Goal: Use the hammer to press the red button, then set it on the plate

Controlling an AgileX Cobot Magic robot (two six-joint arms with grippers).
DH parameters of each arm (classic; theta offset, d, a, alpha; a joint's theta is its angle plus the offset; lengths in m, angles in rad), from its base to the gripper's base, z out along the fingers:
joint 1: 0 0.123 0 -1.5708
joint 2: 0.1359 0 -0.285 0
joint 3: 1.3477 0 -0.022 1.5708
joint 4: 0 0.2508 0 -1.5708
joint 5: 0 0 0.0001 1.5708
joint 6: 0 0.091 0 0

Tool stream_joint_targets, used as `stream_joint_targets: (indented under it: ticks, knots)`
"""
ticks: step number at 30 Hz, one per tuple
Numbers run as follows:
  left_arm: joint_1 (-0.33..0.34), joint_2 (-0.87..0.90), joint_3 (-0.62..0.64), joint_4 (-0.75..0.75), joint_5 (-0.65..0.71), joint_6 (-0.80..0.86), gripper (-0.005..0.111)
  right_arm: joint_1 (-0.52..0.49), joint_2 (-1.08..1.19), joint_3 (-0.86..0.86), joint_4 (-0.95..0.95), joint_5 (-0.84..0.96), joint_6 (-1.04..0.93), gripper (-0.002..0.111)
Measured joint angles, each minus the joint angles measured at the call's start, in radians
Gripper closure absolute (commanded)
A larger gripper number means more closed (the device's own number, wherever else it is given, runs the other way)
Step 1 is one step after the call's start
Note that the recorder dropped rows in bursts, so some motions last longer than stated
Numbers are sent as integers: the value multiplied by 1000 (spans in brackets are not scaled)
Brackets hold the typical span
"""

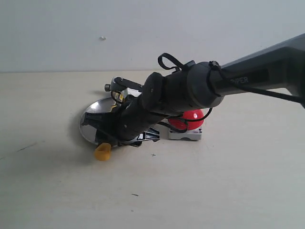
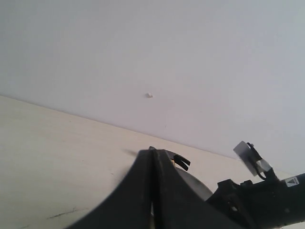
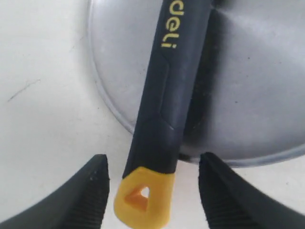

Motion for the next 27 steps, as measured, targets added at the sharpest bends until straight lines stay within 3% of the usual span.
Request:
stream_joint_targets:
  ticks: [5, 6, 7, 15, 18, 22, 27]
  knots:
    - [0, 0, 0, 0, 0, 0, 107, 5, -80, 29, -95, 8, 8, 95]
    - [0, 0, 0, 0, 0, 0, 107, 12, -107, 47, -123, -5, 8, 106]
    - [0, 0, 0, 0, 0, 0, 107, 29, -165, 96, -175, -42, 8, 108]
    - [0, 0, 0, 0, 1, 0, 107, 282, -598, 714, -278, -567, 2, 108]
    - [0, 0, 0, 0, 1, 0, 107, 329, -700, 905, -260, -719, 0, 108]
    - [0, 0, 0, 0, 1, 0, 107, 334, -784, 1046, -211, -793, -15, 108]
    - [0, 0, 0, 0, 1, 0, 107, 336, -884, 1075, -196, -766, -82, 108]
